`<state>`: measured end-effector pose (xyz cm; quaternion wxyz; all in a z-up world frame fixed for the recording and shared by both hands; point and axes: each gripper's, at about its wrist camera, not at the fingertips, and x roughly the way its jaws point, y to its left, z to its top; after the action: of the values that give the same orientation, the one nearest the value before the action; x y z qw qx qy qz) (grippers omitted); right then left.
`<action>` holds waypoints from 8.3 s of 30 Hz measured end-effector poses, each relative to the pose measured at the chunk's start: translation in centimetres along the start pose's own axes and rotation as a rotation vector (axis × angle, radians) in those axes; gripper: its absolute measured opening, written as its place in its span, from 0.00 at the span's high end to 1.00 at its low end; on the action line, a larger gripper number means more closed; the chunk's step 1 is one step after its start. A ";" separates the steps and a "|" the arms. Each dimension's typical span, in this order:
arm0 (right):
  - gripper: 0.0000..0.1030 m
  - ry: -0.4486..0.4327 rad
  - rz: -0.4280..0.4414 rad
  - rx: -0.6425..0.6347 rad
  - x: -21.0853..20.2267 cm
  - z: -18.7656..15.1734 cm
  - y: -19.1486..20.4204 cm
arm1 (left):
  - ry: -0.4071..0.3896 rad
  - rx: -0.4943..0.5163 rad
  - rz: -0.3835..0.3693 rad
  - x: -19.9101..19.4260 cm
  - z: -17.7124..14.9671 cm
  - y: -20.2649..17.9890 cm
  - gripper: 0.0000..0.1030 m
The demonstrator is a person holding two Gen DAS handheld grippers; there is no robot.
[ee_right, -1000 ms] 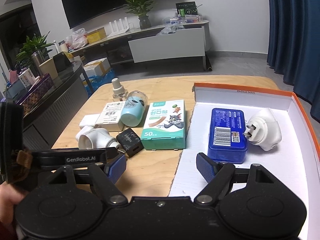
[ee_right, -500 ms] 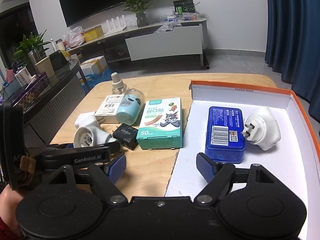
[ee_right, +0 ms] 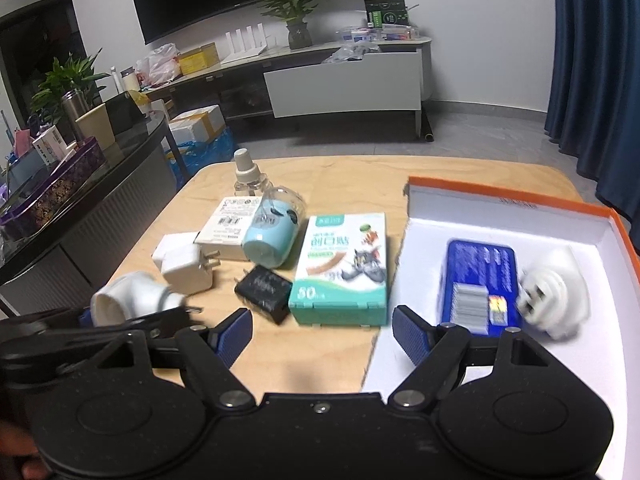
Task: Organize rigid objects
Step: 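Grasp the large white cone-shaped plug with the left gripper while the right gripper grasps the bandage box, then carry the white plug and bandage box with both grippers toward the orange-rimmed box, then lower the white plug into the box with the left gripper while the right gripper places the bandage box, then withdraw both grippers from the box toward the items on the table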
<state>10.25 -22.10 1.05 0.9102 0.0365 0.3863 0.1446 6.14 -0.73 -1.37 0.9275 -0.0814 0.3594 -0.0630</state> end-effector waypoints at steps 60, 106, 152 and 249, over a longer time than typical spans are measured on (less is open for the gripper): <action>0.18 -0.072 -0.062 0.025 -9.6 -6.4 2.6 | -0.089 0.013 -0.010 -6.7 -1.8 -2.1 0.31; 0.18 -0.106 -0.136 0.089 -12.3 -6.6 -1.3 | -0.043 0.104 -0.074 -6.0 -1.8 -6.4 0.30; 0.18 -0.139 -0.280 0.203 -14.6 -7.0 -9.1 | 0.003 0.234 -0.202 -3.3 -2.2 -14.7 0.30; 0.15 -0.111 -0.156 0.096 -9.9 -3.2 -4.6 | 0.080 0.092 0.006 -2.8 0.9 -7.9 0.05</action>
<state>2.48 -29.49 4.85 0.9360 0.0581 0.3433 0.0525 4.22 -7.87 2.64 0.9153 -0.0352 0.3933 -0.0799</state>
